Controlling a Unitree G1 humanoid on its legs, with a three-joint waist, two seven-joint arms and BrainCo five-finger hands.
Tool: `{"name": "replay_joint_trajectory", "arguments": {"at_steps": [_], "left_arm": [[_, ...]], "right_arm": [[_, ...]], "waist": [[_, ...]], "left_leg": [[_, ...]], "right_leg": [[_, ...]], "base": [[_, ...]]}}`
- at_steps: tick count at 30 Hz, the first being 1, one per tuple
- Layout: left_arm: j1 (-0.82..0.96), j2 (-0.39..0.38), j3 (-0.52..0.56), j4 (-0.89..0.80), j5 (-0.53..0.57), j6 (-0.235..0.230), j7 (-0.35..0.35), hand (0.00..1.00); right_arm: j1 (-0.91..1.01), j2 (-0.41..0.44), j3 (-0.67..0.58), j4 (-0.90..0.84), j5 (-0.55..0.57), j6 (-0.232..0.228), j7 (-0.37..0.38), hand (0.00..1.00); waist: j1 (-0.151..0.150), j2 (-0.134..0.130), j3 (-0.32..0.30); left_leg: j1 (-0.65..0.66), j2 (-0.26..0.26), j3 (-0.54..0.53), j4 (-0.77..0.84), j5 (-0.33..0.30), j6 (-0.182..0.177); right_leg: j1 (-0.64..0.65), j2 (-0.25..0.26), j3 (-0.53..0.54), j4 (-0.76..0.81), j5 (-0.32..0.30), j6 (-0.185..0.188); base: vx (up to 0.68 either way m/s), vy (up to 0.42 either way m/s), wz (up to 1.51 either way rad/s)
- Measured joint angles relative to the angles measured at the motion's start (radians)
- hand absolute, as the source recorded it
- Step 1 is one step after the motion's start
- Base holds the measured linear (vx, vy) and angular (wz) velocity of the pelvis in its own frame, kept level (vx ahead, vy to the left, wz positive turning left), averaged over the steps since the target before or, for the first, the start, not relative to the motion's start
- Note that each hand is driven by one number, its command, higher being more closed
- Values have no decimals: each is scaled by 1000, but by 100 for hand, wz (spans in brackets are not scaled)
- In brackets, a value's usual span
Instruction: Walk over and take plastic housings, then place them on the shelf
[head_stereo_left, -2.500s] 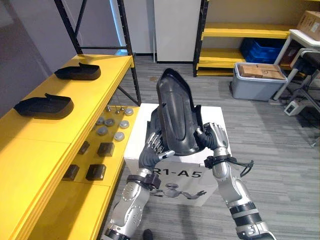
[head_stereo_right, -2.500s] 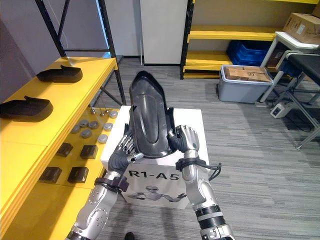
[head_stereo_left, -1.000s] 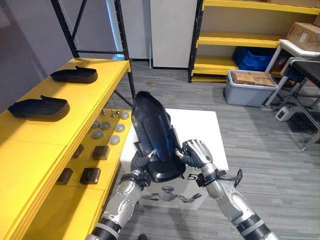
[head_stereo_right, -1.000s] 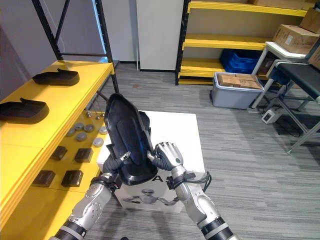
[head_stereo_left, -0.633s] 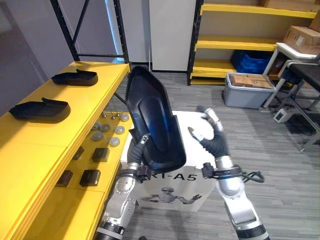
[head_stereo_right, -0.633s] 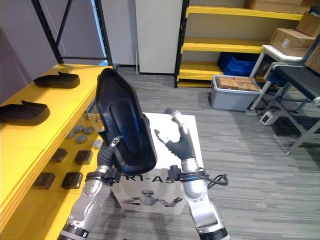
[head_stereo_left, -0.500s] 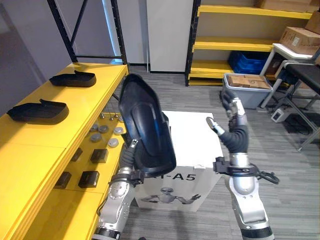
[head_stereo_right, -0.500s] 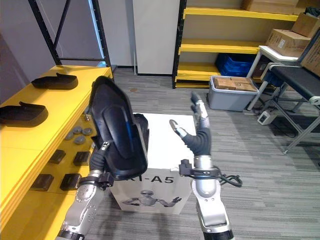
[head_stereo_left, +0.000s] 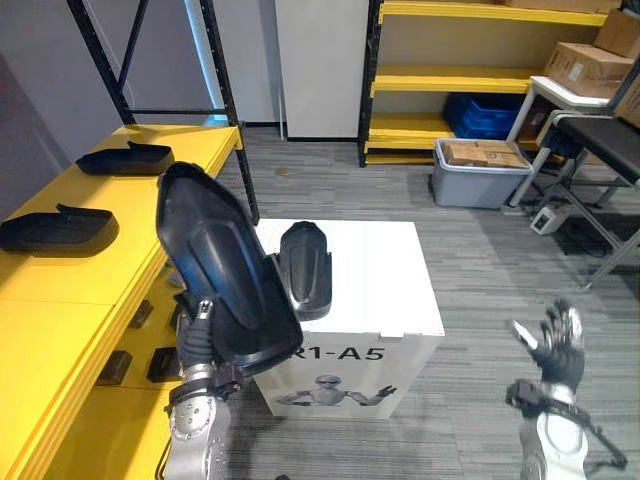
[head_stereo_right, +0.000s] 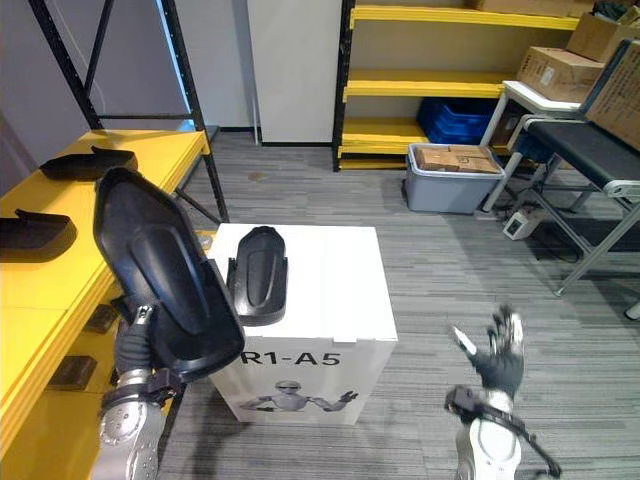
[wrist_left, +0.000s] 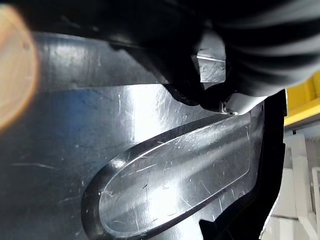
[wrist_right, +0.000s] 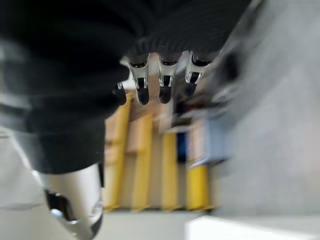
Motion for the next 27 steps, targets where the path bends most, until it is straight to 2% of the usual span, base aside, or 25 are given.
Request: {"name": "replay_joint_trajectory", "arguments": {"at_steps": [6,8,10,13,15,16,17,18,20,21,22,24,26,27], "left_arm": [[78,-30,4,-35,1,-6,-23,100],[95,-37,1,-48,1,-6,-29,100],[110,-39,-2,-69,1,-6,-39,100],[112,-50,-20,-108,0,-7,-38,100],[109,-65,-45,-146,0,-8,-38,100],[108,-65,-55,-150,-1,-9,-37,100],[98,-64,-70,-150,-1,-9,-35,100],[94,-62,-76,-148,-1,-11,-34,100],[91,-61,-93,-138,-1,-12,-33,100],[84,-60,-99,-133,-1,-12,-34,100],[49,-56,-131,-111,-1,-13,-34,100],[36,-53,-136,-108,-1,-14,-35,100],[2,-48,-152,-88,1,-14,-38,100],[-2,-48,-154,-87,1,-14,-39,100]], "right_arm": [[55,36,28,269,-51,31,46,0],[60,40,61,326,-51,36,60,0],[62,53,107,367,-51,39,75,0],[55,63,198,401,-51,46,89,0],[25,70,230,418,-51,46,96,0],[18,71,229,421,-52,47,96,0],[2,69,227,435,-67,46,95,0],[-13,62,227,457,-73,45,95,0],[-65,29,227,518,-90,49,94,0],[-70,26,227,526,-94,49,94,0],[-83,17,227,539,-99,58,93,0],[-107,16,227,541,-112,63,93,0],[-139,23,226,563,-130,70,94,0],[-149,23,226,574,-137,76,95,0]], "waist": [[14,5,3],[16,6,5],[32,5,14],[67,2,33],[83,1,59],[83,3,62],[81,-15,81],[87,-16,88],[87,4,90],[82,4,90],[90,3,92],[85,-2,98],[83,-11,105],[83,-11,106]], "left_leg": [[9,0,-10,0,-9,-6],[5,-3,-35,0,-10,-5],[-5,-14,-69,0,-7,-1],[-41,-40,-164,2,0,2],[-117,-67,-218,45,-2,30],[-138,-72,-202,56,-24,61],[-167,-79,-115,88,-69,113],[-190,-66,-29,133,-86,113],[-214,6,277,258,-123,129],[-214,15,321,261,-114,140],[-217,-15,323,262,-112,149],[-219,-50,298,257,-119,160],[-208,-107,269,260,-165,179],[-198,-118,266,264,-178,183]], "right_leg": [[16,-3,-11,5,-6,7],[19,-9,-35,21,-24,14],[19,-15,-68,57,-51,17],[19,-34,-177,114,-88,16],[20,-66,-323,167,-121,19],[27,-74,-370,166,-124,21],[39,-103,-449,147,-122,21],[48,-115,-488,145,-122,21],[85,-129,-604,147,-125,26],[97,-132,-627,148,-127,30],[117,-159,-659,153,-125,33],[125,-174,-661,153,-125,33],[128,-247,-657,243,-124,33],[124,-274,-652,295,-123,31]], "base": [[-12,3,4],[-42,-10,38],[-30,-16,61],[-8,-19,110],[-7,-28,173],[30,-8,210],[48,25,168],[139,79,189],[209,83,153],[315,117,158],[305,142,113],[194,151,74],[182,217,56],[175,239,36]]}}
